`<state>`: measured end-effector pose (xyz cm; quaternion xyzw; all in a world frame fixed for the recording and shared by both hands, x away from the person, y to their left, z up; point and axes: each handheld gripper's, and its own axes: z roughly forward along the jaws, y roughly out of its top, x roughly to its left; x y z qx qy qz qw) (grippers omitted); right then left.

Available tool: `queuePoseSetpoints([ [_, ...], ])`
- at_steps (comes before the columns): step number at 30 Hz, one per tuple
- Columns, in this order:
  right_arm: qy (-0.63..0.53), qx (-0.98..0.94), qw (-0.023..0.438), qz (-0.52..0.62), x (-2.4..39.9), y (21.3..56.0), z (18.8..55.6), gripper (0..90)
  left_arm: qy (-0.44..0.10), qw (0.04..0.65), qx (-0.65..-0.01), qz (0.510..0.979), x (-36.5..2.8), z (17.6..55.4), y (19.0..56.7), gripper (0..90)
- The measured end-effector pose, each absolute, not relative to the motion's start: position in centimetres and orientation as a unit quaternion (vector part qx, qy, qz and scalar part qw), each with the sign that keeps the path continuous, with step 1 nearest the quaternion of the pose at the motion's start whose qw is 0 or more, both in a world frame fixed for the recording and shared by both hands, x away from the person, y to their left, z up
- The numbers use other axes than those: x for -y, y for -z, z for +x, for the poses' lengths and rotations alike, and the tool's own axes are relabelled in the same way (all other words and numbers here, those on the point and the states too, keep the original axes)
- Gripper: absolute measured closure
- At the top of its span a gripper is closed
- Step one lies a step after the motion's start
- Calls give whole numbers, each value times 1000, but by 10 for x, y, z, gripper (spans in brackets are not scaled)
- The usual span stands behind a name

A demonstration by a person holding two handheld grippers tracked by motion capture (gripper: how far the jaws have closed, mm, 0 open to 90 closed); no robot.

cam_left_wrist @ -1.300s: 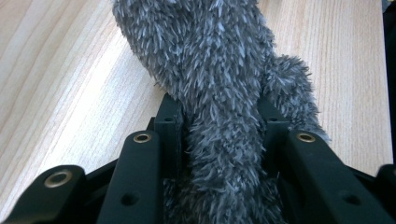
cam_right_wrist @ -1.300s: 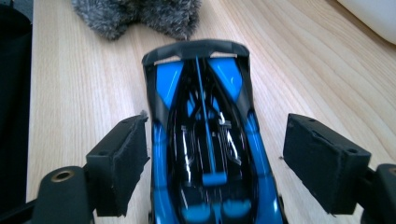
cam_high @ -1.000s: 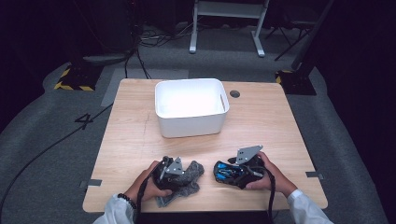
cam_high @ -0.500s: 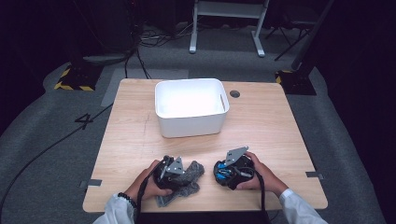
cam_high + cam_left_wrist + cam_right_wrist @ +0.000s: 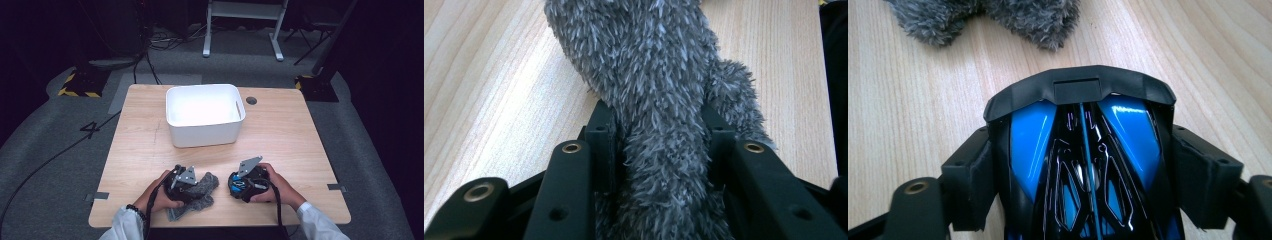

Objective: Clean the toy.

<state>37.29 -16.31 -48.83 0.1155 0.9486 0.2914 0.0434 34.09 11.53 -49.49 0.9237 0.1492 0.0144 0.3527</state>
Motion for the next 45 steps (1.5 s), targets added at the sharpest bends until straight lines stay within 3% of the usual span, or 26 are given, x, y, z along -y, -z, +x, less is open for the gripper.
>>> queuePoseSetpoints([
  [37, -429, -890, 95, 122, 204, 437, 360, 252, -23, 344, -158, 925, -112, 340, 494, 597],
  [41, -448, -880, 101, 118, 206, 431, 358, 252, -39, 332, -170, 927, -108, 338, 493, 505],
  [45, -464, -872, 106, 113, 208, 425, 354, 252, -52, 321, -203, 924, -107, 341, 494, 324],
])
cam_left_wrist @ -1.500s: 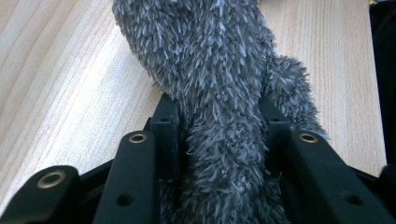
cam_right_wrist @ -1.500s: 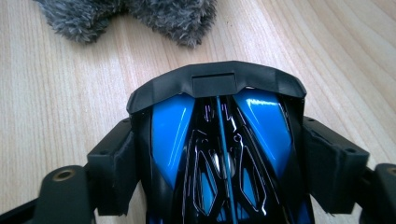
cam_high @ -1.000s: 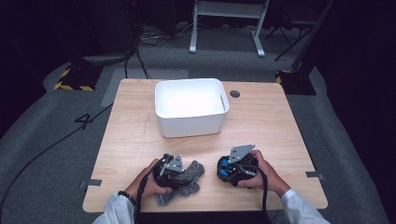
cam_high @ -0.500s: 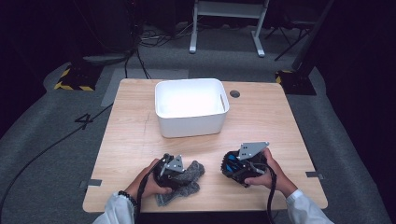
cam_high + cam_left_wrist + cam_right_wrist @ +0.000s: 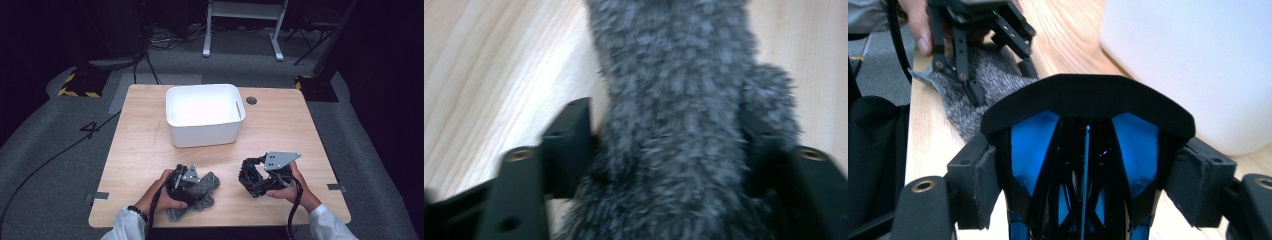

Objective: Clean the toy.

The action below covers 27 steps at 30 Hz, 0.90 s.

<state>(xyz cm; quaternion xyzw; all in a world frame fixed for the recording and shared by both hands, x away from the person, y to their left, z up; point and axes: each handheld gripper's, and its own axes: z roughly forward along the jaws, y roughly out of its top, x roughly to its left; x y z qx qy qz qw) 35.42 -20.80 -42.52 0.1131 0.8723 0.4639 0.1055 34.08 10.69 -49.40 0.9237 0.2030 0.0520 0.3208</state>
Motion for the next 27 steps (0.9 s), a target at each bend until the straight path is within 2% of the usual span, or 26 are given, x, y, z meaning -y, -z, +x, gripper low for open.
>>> queuePoseSetpoints([
  [1, -468, -870, 107, 111, 209, 424, 353, 252, -53, 320, -207, 923, -107, 341, 494, 287],
  [5, -474, -867, 109, 110, 213, 422, 351, 252, -57, 313, -209, 925, -105, 342, 493, 258],
  [6, -473, -867, 109, 111, 214, 422, 351, 253, -53, 312, -203, 927, -104, 342, 492, 296],
  [8, -474, -867, 110, 112, 217, 422, 351, 252, -51, 310, -190, 930, -102, 341, 489, 449],
  [9, -474, -866, 111, 113, 219, 422, 351, 253, -56, 306, -183, 933, -101, 339, 488, 497],
  [13, -473, -866, 111, 119, 224, 423, 350, 252, -76, 301, -162, 937, -96, 335, 484, 636],
  [20, -474, -866, 108, 119, 226, 425, 350, 253, -97, 330, -150, 927, -90, 333, 474, 675],
  [27, -480, -863, 108, 120, 225, 427, 350, 253, -124, 366, -125, 914, -80, 325, 457, 677],
])
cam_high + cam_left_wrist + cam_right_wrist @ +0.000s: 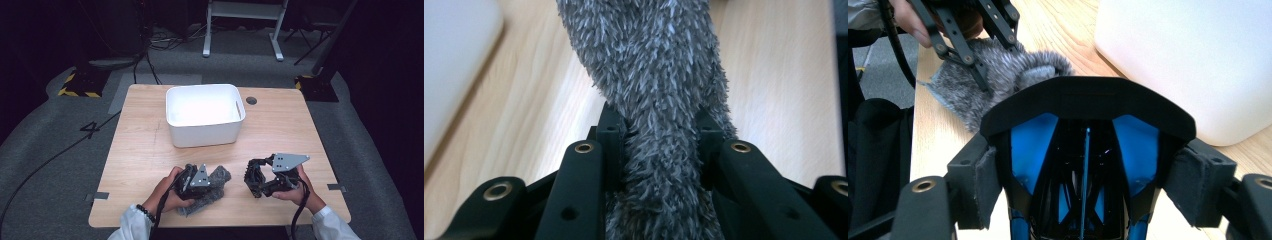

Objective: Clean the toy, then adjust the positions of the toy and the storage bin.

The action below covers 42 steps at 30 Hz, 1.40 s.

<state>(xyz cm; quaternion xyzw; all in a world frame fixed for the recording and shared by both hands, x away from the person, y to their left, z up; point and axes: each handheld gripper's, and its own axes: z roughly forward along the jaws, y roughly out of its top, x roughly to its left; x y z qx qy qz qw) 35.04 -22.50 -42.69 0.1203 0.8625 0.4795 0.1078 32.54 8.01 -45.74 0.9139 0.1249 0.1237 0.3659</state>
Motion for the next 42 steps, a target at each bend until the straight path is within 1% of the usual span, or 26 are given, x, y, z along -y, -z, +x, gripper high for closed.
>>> queuePoseSetpoints([
  [4, -482, -861, 107, 120, 224, 428, 350, 253, -130, 402, -121, 898, -78, 325, 447, 676],
  [10, -495, -855, 98, 121, 223, 428, 352, 253, -130, 432, -108, 886, -71, 329, 437, 677],
  [17, -505, -848, 103, 126, 220, 425, 356, 253, -128, 445, -93, 881, -61, 333, 433, 677],
  [23, -523, -836, 106, 129, 223, 422, 356, 253, -135, 454, -95, 875, -51, 336, 431, 677],
  [26, -532, -831, 103, 128, 223, 420, 356, 253, -129, 460, -97, 873, -45, 339, 433, 676],
  [34, -544, -823, 103, 126, 217, 419, 357, 253, -131, 459, -99, 873, -34, 348, 437, 677],
  [42, -551, -818, 105, 131, 217, 419, 358, 253, -123, 460, -99, 874, -30, 348, 443, 679],
])
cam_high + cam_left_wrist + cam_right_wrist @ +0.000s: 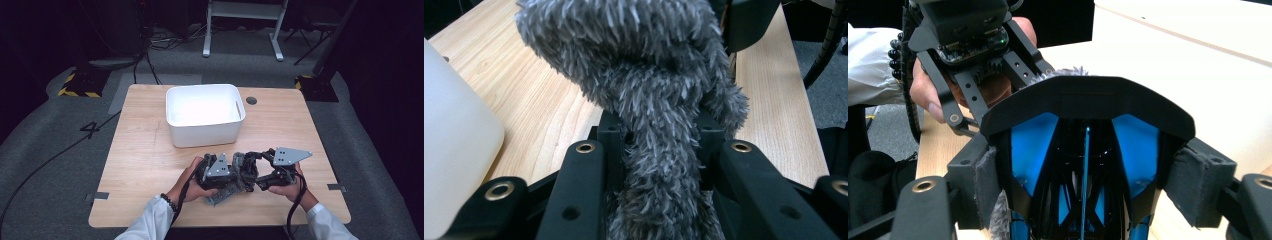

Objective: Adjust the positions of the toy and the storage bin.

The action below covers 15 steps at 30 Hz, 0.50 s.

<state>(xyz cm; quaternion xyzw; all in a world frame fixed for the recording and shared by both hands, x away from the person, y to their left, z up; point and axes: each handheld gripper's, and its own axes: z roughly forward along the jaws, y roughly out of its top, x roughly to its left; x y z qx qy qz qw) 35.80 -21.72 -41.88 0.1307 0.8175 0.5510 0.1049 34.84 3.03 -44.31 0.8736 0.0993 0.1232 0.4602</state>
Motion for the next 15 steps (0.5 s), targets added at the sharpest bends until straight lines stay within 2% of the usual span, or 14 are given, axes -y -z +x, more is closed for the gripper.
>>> queuePoseSetpoints([
  [8, -561, -810, 108, 132, 218, 415, 358, 253, -106, 451, -96, 881, -20, 351, 453, 679],
  [15, -569, -802, 115, 139, 226, 414, 358, 253, -84, 434, -65, 895, -11, 341, 459, 680],
])
